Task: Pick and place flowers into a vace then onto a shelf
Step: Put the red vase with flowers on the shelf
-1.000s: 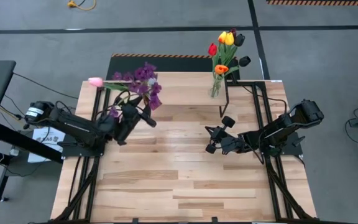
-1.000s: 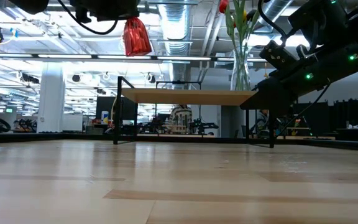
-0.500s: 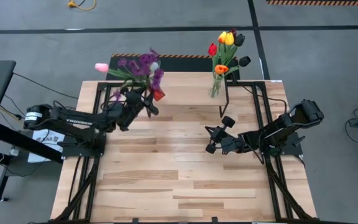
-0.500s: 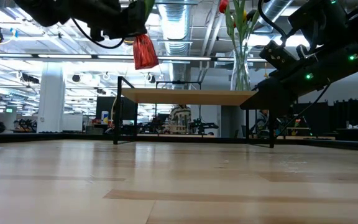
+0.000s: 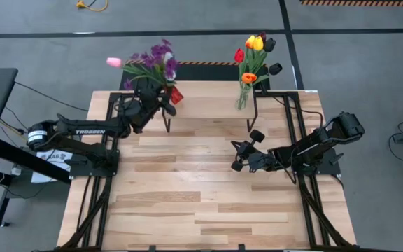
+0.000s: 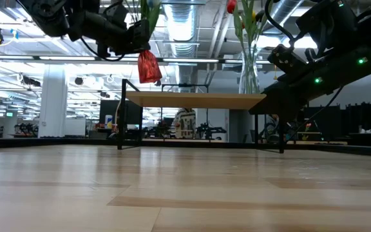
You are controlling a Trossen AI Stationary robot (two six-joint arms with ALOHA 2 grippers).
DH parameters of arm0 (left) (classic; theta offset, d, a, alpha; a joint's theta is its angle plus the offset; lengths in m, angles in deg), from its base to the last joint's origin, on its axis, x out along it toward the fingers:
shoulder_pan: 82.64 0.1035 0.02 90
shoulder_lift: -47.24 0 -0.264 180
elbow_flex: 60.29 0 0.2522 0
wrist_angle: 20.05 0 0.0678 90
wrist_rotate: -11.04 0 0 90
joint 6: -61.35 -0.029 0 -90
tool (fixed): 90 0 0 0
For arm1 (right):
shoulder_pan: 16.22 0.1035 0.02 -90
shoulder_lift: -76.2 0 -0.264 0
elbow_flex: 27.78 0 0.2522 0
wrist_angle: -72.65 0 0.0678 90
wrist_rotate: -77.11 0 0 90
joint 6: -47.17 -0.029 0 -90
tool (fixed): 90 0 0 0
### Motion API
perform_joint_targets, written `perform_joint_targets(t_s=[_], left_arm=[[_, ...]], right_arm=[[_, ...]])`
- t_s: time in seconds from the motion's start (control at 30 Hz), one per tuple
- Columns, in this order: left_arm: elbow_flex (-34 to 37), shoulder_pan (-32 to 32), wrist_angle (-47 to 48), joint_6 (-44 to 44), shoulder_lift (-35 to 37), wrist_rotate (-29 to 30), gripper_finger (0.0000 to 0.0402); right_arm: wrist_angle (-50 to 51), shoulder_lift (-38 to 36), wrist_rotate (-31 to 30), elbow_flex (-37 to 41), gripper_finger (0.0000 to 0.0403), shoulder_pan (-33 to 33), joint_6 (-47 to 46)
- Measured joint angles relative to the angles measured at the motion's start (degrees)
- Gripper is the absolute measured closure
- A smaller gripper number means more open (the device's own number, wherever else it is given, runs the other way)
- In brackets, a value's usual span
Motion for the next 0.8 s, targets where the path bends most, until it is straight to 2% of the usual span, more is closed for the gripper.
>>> perform_joint_targets(t_s=[0.17, 0.3, 0.53, 0.8], left_arm=[[-0.01, 2.77, 1.06, 2.34, 0.0, -3.61, 0.0251], [-2.1, 4.12, 7.08, 4.2, -0.04, -5.61, 0.0251], [-7.61, 4.29, 14.25, 4.05, -0.15, -6.49, 0.0251], [-9.62, 5.04, 16.23, 4.72, -4.97, -7.03, 0.0251]], right_arm=[[0.0, -0.01, 0.02, 0.0, 0.0403, -0.02, 0.0], [0.0, 0.0, 0.02, 0.0, 0.0403, -0.02, 0.0], [0.0, 0.0, 0.04, 0.0, 0.0403, 0.0, -0.02], [0.02, 0.0, 1.24, 0.0, 0.0403, 0.04, -0.02]])
